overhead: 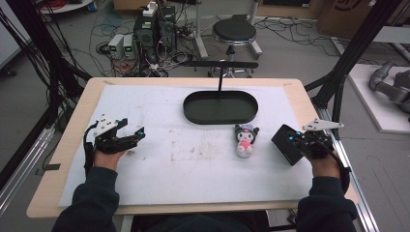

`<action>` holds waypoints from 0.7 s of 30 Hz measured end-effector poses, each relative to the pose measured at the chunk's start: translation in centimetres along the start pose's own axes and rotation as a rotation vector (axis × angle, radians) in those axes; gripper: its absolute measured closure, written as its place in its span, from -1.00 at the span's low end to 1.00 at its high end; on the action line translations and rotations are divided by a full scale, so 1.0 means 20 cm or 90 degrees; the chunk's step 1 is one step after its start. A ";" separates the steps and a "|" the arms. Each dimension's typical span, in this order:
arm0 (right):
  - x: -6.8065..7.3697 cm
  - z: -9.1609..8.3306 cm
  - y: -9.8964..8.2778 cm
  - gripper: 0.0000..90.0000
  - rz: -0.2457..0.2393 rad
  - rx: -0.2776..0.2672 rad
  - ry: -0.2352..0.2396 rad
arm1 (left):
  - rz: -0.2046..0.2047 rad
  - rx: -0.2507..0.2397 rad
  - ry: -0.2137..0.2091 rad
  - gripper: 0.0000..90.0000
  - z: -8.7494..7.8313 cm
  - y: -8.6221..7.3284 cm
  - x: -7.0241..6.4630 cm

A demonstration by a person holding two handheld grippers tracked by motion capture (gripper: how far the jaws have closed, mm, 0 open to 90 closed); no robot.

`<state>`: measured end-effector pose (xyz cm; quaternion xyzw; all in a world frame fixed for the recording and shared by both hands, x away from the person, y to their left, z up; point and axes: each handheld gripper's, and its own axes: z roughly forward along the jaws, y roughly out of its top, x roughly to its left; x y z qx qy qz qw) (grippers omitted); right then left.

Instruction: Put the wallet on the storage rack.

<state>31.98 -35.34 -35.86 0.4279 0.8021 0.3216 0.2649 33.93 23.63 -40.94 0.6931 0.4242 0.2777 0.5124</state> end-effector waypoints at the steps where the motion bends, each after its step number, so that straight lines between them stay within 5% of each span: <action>1: 0.00 0.00 0.00 0.99 0.000 0.000 0.000 | 0.000 0.000 0.000 -0.48 0.00 0.00 0.00; 3: 0.02 0.03 0.01 0.99 0.013 0.001 0.030 | 0.001 0.000 0.001 -0.48 0.00 0.00 0.00; 11: 0.03 0.03 0.03 0.99 0.026 -0.004 0.071 | 0.001 0.001 0.000 -0.48 0.00 0.00 0.00; 18: 0.03 0.07 0.01 0.95 0.017 -0.024 0.073 | 0.002 0.000 0.002 -0.47 0.00 0.00 0.00; 21: 0.03 0.08 -0.02 0.59 -0.008 -0.045 0.068 | 0.002 0.001 0.001 -0.47 0.00 0.00 0.00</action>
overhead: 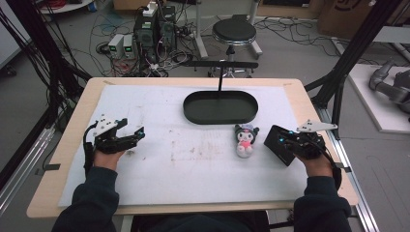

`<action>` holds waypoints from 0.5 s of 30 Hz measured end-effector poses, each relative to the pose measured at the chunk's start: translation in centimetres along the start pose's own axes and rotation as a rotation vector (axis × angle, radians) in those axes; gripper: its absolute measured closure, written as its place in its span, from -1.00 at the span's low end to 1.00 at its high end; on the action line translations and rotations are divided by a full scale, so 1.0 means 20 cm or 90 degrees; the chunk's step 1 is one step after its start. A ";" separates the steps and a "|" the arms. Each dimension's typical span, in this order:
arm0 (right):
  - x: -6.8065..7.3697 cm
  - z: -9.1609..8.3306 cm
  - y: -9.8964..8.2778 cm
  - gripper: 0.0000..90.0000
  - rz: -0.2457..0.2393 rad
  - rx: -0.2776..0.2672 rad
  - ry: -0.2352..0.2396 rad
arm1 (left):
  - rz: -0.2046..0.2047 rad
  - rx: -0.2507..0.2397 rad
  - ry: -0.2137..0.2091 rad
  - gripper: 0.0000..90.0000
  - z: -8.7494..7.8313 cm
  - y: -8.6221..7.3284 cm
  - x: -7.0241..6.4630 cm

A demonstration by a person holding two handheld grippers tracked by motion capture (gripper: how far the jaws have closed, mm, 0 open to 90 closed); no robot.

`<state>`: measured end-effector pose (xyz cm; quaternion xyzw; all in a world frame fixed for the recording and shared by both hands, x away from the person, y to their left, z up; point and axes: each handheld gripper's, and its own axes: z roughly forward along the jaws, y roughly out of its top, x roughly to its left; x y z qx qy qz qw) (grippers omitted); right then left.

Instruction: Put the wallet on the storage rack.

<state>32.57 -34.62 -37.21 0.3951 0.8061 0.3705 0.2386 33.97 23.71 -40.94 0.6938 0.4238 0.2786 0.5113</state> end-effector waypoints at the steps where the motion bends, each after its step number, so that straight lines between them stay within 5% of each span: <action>1: 0.00 0.00 0.00 0.59 0.000 0.000 0.000 | -0.001 -0.001 0.001 -0.47 0.00 0.00 0.00; 6: -0.01 -0.01 -0.02 0.20 -0.024 -0.043 0.005 | 0.000 0.001 0.000 -0.47 0.00 0.00 0.00; 7: -0.01 -0.02 -0.03 0.02 -0.031 -0.054 -0.005 | 0.001 0.001 0.000 -0.47 0.00 0.00 0.00; 15: -0.07 -0.08 -0.08 -0.49 -0.022 -0.089 -0.057 | 0.000 0.000 0.000 -0.47 0.00 0.00 0.00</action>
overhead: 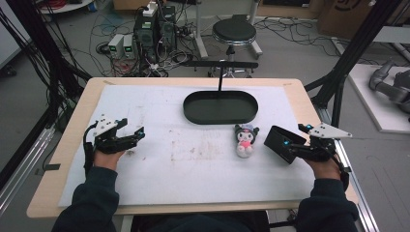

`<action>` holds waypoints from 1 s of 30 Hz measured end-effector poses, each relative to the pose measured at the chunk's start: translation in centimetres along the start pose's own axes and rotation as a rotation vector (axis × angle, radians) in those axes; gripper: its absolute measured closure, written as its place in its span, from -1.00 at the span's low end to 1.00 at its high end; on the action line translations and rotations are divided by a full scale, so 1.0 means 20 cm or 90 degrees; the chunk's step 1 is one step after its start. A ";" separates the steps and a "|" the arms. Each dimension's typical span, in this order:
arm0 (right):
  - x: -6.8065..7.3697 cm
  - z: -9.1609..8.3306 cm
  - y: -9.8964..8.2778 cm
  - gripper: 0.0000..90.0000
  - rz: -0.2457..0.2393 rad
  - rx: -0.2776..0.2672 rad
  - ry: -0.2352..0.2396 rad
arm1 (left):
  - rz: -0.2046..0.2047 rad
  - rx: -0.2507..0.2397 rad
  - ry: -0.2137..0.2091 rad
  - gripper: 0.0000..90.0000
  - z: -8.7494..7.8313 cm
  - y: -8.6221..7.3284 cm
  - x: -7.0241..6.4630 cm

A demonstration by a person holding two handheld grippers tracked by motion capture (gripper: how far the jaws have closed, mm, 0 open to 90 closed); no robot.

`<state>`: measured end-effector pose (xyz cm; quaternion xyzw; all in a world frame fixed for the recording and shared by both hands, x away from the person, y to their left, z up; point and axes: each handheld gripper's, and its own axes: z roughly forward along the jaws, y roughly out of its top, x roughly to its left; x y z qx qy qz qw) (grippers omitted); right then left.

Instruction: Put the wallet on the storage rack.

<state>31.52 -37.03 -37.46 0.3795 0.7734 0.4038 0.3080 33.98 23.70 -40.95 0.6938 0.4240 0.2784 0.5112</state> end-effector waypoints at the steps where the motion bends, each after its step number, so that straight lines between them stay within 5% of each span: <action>1: 0.00 0.00 0.00 -0.49 0.000 0.000 0.000 | 0.000 0.000 0.001 -0.47 0.00 0.00 0.00; 6: -0.04 -0.02 -0.10 -0.52 -0.011 -0.002 0.019 | 0.001 0.002 0.001 -0.47 0.00 0.00 0.00; 13: -0.08 0.01 -0.18 -0.52 0.028 -0.010 0.047 | 0.001 0.003 0.000 -0.47 0.00 0.00 0.00; 20: -0.07 0.13 -0.19 -0.52 0.029 0.031 0.067 | 0.004 0.006 -0.003 -0.47 0.01 0.00 -0.01; 26: -0.08 0.18 -0.20 0.20 0.051 0.043 0.124 | 0.000 0.007 0.000 -0.47 0.01 0.00 0.00; 27: -0.08 0.15 -0.20 0.60 0.061 0.045 0.128 | -0.002 0.007 -0.001 -0.47 0.01 0.00 0.00; 30: -0.08 0.12 -0.18 0.71 0.078 0.048 0.114 | -0.001 0.010 0.000 -0.47 0.01 0.00 0.00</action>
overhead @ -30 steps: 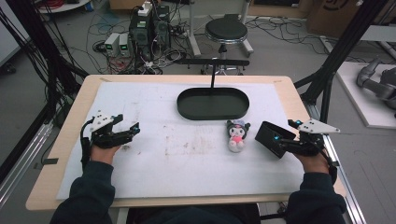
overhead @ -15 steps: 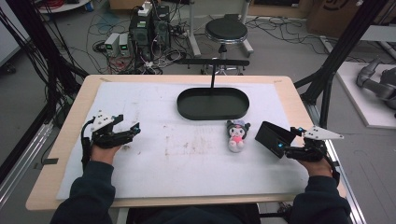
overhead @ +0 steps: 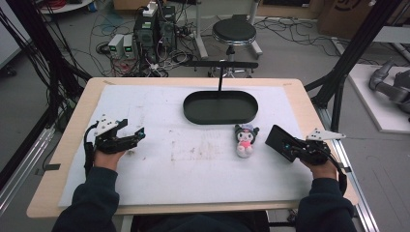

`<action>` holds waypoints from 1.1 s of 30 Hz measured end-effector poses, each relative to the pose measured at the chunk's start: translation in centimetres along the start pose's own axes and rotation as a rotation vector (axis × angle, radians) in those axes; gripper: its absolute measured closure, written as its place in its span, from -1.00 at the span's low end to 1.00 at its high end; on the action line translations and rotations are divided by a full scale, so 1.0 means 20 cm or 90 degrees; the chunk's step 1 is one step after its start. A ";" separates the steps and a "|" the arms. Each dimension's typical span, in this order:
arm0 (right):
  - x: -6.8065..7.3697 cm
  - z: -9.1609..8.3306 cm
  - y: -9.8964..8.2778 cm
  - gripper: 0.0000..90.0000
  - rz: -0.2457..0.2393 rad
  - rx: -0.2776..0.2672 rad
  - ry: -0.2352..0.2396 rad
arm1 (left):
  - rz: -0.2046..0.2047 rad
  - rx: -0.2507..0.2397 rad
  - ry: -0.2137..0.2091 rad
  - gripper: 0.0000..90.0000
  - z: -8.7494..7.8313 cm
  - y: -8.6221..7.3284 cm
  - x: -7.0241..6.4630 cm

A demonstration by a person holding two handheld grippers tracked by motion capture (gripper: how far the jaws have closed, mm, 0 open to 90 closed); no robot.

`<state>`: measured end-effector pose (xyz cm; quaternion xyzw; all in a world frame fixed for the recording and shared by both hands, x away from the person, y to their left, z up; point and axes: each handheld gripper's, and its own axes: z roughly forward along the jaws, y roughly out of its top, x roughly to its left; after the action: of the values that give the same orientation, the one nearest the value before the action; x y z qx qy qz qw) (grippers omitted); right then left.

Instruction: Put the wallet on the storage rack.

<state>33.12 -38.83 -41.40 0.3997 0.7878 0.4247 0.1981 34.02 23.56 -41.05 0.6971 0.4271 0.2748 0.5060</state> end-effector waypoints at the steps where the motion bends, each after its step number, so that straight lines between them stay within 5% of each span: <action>1: 0.00 0.00 0.00 0.72 0.000 0.000 0.000 | 0.001 0.000 0.001 -0.47 0.00 0.00 0.00; 5: 0.01 -0.04 0.06 0.73 0.017 -0.055 0.001 | 0.008 0.002 -0.001 -0.40 0.00 0.00 0.00; 12: 0.04 0.00 0.19 0.73 0.016 -0.084 0.008 | 0.008 -0.003 -0.006 -0.40 0.00 0.00 -0.01; 15: 0.07 0.09 0.33 0.73 -0.012 -0.088 0.002 | 0.013 -0.015 -0.004 -0.42 -0.01 0.01 0.00; 23: 0.12 0.25 0.56 0.74 -0.019 -0.119 0.017 | -0.003 -0.048 0.027 -0.53 -0.03 0.01 0.03; 33: 0.19 0.54 0.74 0.74 -0.049 -0.075 0.017 | -0.002 -0.039 0.013 -0.52 -0.02 0.00 0.03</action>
<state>44.72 -25.61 -35.17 0.3507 0.7788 0.4680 0.2269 34.02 24.16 -40.87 0.6776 0.4249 0.2941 0.5232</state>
